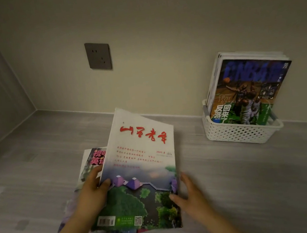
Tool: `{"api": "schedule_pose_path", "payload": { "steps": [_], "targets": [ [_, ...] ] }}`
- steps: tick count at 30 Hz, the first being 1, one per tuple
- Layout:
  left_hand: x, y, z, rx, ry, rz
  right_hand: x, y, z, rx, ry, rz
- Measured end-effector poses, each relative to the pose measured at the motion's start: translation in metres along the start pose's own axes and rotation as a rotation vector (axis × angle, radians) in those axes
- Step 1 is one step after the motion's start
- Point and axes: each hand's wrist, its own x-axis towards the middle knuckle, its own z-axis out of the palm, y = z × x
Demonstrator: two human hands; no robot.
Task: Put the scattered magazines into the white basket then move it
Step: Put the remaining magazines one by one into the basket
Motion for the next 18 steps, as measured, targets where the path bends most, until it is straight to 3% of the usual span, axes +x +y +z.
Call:
{"api": "schedule_pose_path", "payload": {
  "steps": [2, 5, 10, 18],
  "targets": [
    [-0.002, 0.015, 0.003, -0.114, -0.036, 0.046, 0.002, -0.012, -0.018, 0.356, 0.004, -0.01],
    [-0.005, 0.042, 0.017, -0.219, -0.046, 0.175, 0.006, -0.024, -0.057, 0.499, 0.065, -0.054],
    [-0.008, 0.088, 0.061, -0.258, -0.095, 0.243, 0.003, -0.026, -0.133, 0.414, 0.206, -0.082],
    [0.011, 0.188, 0.157, -0.055, -0.123, 0.39, 0.0, -0.021, -0.266, 0.29, 0.606, -0.134]
  ]
}}
